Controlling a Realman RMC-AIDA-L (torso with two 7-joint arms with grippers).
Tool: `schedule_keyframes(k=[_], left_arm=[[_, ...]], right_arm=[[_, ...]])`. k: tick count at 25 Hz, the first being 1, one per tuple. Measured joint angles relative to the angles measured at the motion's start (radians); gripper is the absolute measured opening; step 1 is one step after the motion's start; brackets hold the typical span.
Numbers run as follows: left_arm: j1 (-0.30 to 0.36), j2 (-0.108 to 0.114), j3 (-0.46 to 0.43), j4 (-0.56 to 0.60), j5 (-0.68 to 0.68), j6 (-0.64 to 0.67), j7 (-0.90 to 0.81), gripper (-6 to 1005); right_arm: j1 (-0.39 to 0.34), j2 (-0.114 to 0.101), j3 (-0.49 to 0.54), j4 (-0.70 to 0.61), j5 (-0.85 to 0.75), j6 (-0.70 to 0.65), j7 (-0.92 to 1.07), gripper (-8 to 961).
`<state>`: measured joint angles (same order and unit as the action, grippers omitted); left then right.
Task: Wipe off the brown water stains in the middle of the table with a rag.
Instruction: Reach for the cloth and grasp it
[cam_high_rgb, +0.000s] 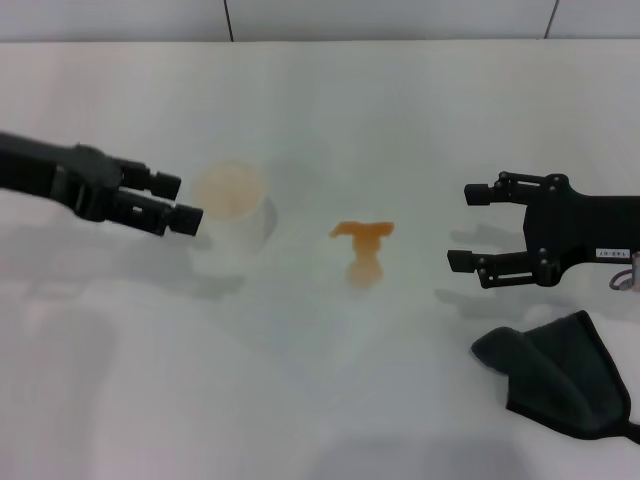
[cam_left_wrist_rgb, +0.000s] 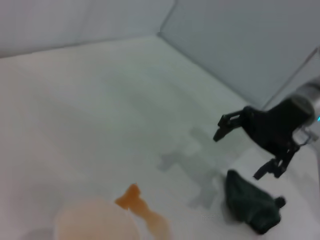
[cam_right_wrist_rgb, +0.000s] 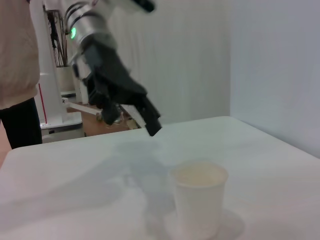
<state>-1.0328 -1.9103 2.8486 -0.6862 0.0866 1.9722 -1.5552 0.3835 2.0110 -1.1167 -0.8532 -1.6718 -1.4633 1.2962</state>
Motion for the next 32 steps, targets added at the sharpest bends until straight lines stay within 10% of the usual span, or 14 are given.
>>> schedule_keyframes(k=[17, 32], left_arm=[[-0.13, -0.048, 0.001, -0.098, 0.148, -0.052, 0.021, 894], [-0.127, -0.05, 0.0, -0.099, 0.145, -0.074, 0.03, 895]], right_arm=[[-0.002, -0.002, -0.006, -0.013, -0.021, 0.001, 0.066, 857], [0.085, -0.065, 0.0, -0.442, -0.462, -0.204, 0.875, 856]])
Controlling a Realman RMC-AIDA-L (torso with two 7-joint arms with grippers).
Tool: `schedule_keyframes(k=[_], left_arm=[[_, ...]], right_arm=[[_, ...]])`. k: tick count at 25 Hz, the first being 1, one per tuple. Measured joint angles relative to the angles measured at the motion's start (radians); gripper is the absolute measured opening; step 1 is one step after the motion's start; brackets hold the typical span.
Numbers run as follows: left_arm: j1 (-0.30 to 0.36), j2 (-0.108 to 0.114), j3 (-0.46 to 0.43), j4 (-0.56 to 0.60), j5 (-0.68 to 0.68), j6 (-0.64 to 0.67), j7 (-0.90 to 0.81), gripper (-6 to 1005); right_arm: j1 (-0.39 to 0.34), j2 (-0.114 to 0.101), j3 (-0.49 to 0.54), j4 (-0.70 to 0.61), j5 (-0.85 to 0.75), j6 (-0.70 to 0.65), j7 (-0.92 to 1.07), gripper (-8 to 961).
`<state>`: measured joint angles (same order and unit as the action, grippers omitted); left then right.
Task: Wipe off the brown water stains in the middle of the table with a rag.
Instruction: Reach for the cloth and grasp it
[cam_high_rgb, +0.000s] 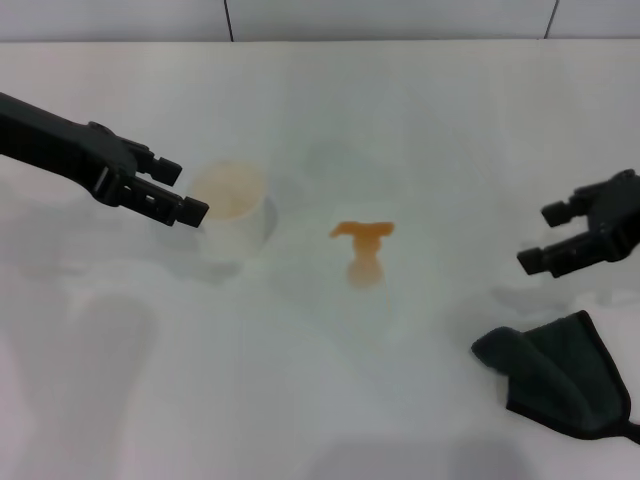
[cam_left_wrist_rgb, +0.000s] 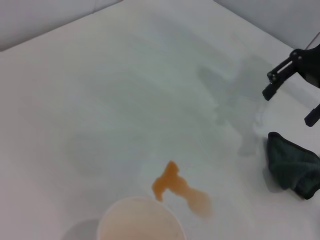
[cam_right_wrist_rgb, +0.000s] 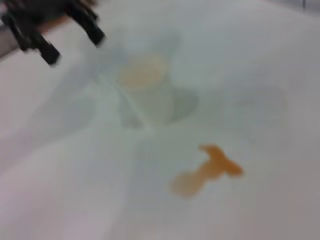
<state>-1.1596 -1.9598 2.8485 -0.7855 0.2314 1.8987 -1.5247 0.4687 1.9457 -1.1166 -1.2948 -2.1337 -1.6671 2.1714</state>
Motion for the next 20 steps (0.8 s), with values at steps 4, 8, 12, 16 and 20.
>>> schedule_keyframes(k=[4, 8, 12, 16, 20], left_arm=[[-0.003, -0.001, 0.0, 0.0, 0.0, -0.002, 0.0, 895], [-0.008, -0.001, 0.0, 0.0, -0.001, -0.002, 0.0, 895], [-0.011, -0.001, 0.0, 0.0, -0.001, -0.002, 0.0, 894], [-0.013, -0.001, 0.0, 0.0, -0.001, -0.006, -0.001, 894], [-0.013, -0.001, 0.0, 0.0, -0.003, -0.008, -0.002, 894]], right_arm=[[0.069, -0.019, 0.0, 0.019, -0.119, -0.085, 0.119, 856], [0.11, -0.015, 0.002, 0.041, -0.217, -0.153, 0.159, 856], [0.119, -0.006, -0.003, 0.055, -0.249, -0.207, 0.161, 855], [0.113, 0.012, 0.0, 0.061, -0.236, -0.252, 0.139, 855], [0.1, 0.042, -0.004, 0.062, -0.221, -0.266, 0.123, 855]])
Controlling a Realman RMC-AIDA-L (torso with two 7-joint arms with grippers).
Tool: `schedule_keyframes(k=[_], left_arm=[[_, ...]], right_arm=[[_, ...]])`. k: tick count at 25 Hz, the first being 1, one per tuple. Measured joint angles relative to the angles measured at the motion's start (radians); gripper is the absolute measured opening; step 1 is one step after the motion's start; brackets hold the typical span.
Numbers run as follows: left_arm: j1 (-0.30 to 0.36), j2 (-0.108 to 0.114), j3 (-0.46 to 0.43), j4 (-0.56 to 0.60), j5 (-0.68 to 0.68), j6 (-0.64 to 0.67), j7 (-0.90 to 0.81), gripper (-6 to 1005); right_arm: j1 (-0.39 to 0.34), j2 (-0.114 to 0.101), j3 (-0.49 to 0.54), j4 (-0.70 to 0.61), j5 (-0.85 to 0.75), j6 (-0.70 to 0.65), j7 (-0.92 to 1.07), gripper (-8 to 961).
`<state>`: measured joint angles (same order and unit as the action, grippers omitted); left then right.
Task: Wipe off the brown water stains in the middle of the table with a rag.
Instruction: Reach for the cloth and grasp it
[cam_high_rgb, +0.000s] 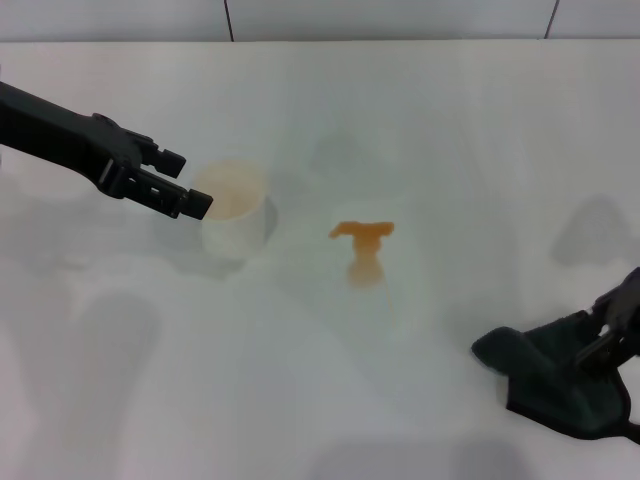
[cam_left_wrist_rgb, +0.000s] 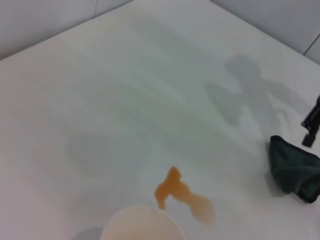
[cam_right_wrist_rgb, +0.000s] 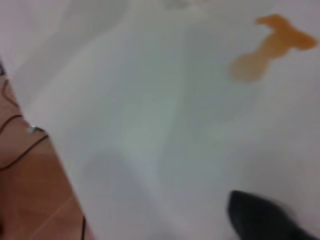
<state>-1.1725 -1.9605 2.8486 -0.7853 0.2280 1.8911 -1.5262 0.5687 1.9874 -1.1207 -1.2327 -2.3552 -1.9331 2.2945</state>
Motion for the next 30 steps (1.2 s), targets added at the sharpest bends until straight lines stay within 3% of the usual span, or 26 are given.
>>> schedule_keyframes(k=[4, 14, 30], left_arm=[[-0.005, -0.004, 0.0, 0.0, 0.0, 0.0, 0.0, 895], [-0.009, -0.013, 0.0, 0.0, 0.0, 0.0, -0.002, 895], [-0.01, -0.014, 0.0, 0.0, 0.003, 0.001, -0.005, 895]], right_arm=[[-0.005, 0.024, -0.024, 0.001, 0.002, 0.005, -0.011, 855], [0.008, 0.025, -0.087, 0.086, 0.006, 0.123, -0.034, 854], [0.015, 0.025, -0.139, 0.133, 0.001, 0.201, -0.059, 853]])
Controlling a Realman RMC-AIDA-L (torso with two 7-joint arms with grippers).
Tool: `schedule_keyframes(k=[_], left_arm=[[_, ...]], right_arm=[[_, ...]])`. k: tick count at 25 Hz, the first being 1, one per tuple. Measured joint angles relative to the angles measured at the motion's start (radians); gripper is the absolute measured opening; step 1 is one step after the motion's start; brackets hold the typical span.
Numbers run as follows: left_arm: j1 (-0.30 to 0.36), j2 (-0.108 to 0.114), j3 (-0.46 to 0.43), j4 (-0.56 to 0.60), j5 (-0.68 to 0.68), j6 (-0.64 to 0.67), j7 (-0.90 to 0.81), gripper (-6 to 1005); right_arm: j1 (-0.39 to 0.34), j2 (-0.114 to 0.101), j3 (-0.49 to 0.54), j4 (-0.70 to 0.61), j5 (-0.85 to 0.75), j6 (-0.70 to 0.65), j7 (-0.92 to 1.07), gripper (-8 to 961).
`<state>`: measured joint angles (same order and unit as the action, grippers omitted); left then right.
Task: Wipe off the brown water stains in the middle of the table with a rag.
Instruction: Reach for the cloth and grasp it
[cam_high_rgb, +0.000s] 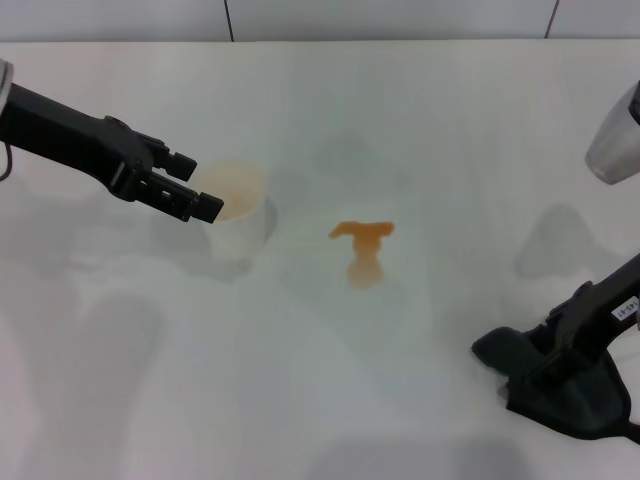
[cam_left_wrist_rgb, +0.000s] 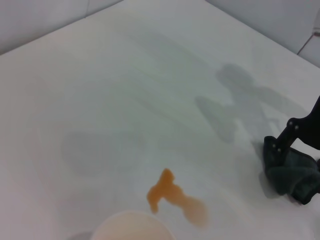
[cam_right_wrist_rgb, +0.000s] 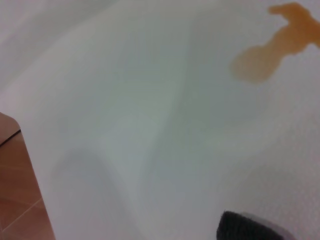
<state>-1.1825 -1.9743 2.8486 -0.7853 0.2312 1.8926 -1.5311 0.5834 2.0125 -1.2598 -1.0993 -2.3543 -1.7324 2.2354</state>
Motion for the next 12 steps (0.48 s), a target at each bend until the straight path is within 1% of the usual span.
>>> schedule_keyframes(k=[7, 12], left_arm=[[-0.002, 0.0, 0.0, 0.0, 0.003, -0.001, 0.001, 895], [-0.005, 0.0, 0.0, 0.0, 0.005, -0.001, 0.0, 895]], right_arm=[[0.0, 0.0, -0.001, 0.0, 0.0, 0.005, -0.001, 853], [0.0, 0.0, -0.011, 0.002, -0.002, 0.01, -0.001, 761]])
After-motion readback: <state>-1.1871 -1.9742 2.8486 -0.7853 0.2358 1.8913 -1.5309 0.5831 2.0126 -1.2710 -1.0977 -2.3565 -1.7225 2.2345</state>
